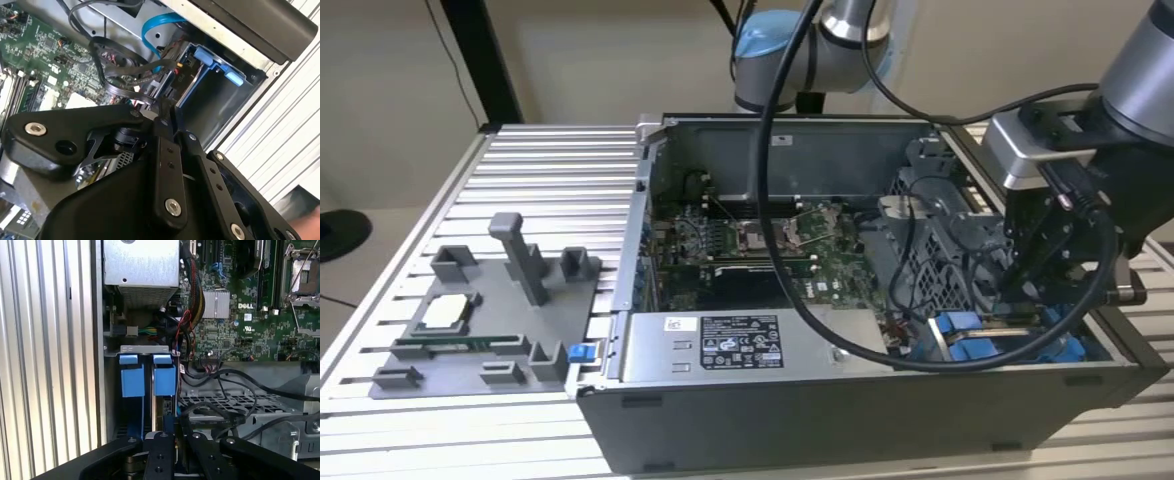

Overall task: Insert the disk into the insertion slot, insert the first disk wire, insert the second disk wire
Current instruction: 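Insert the second disk wire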

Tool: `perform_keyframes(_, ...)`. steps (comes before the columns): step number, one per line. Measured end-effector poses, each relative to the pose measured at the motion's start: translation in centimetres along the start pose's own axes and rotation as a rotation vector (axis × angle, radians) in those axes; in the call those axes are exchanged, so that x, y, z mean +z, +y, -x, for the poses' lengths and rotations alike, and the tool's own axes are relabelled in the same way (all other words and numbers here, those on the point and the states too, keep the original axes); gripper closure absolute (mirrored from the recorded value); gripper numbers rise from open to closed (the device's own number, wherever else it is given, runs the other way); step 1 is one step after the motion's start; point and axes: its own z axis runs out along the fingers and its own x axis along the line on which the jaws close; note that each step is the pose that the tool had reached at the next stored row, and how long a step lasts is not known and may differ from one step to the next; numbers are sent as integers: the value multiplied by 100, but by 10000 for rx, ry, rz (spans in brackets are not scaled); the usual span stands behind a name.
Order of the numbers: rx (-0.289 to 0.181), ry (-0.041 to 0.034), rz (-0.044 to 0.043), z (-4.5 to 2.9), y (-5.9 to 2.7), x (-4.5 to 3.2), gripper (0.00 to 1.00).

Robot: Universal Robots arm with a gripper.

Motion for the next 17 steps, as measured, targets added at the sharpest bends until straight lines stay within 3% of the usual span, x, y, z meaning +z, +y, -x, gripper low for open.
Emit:
perform_keyframes(6,-17,13,1,-20,-14,78,100)
perform_keyframes(17,-482,72,31,-26,-13,125,100)
